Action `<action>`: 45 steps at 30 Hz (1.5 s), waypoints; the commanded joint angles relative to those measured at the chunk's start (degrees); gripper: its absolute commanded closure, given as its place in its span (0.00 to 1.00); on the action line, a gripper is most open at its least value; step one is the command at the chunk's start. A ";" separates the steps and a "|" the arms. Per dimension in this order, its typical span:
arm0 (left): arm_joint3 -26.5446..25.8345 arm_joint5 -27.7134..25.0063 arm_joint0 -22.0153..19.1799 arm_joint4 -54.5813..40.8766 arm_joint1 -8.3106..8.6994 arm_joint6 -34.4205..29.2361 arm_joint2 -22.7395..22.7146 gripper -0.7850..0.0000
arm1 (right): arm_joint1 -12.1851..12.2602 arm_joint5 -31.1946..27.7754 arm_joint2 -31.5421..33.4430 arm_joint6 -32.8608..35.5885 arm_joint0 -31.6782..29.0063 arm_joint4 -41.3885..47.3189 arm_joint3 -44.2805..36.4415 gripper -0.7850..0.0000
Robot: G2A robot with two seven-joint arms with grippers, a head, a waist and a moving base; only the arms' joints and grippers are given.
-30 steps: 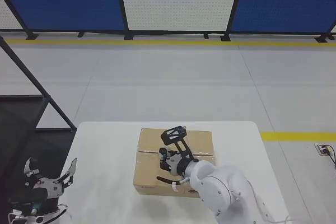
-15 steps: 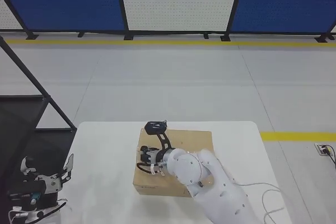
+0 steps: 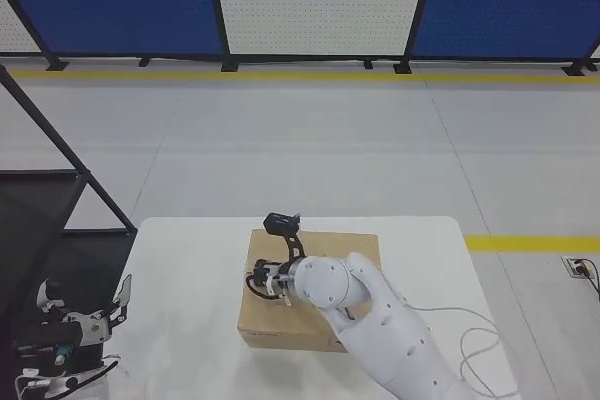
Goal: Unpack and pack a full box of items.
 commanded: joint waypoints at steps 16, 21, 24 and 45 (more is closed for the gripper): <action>0.00 0.00 0.00 0.00 0.00 0.00 0.00 0.00 | 3.52 3.62 9.25 2.30 -10.08 -5.25 -12.32 1.00; 0.00 0.00 0.00 0.00 0.00 0.00 0.00 0.00 | 4.66 3.57 12.61 3.47 -13.31 -6.55 -16.04 1.00; 0.00 0.00 0.00 0.00 0.00 0.00 0.00 0.00 | 5.19 3.71 14.20 3.81 -14.95 -7.06 -17.95 1.00; 0.00 0.00 0.00 0.00 0.00 0.00 0.00 0.00 | 8.48 2.95 28.46 2.39 -25.65 -4.37 -27.48 1.00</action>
